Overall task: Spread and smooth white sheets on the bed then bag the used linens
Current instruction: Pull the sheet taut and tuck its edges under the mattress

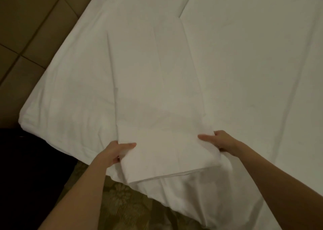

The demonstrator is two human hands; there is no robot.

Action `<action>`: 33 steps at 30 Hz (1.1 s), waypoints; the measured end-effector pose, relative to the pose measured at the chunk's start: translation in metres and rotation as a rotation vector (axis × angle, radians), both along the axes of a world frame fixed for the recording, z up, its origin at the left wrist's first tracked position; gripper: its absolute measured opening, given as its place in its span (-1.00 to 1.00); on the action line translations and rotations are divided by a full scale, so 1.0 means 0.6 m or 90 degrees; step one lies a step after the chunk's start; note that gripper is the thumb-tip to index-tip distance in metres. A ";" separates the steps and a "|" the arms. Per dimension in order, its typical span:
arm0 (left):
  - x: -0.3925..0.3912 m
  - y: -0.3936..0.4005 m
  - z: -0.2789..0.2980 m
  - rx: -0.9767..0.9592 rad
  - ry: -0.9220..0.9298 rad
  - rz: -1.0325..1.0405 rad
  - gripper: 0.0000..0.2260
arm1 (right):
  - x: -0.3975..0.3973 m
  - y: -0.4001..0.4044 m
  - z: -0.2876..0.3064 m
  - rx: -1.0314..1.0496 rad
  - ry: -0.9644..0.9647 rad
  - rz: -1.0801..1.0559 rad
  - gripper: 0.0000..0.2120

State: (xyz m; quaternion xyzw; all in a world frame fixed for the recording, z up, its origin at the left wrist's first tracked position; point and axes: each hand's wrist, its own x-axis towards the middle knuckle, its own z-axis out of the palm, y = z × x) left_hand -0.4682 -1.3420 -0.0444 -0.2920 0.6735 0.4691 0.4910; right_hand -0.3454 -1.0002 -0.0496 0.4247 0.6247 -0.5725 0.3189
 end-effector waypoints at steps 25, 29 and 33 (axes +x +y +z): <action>-0.594 0.159 -0.071 0.003 0.316 0.130 -0.66 | -0.647 0.108 -0.045 0.137 0.272 -0.171 -0.58; -0.611 0.167 -0.101 -0.020 0.311 0.133 -0.71 | -0.664 0.121 -0.086 0.142 0.267 -0.167 -0.60; -0.621 0.172 -0.103 -0.046 0.289 0.128 -0.64 | -0.667 0.125 -0.099 0.155 0.267 -0.162 -0.66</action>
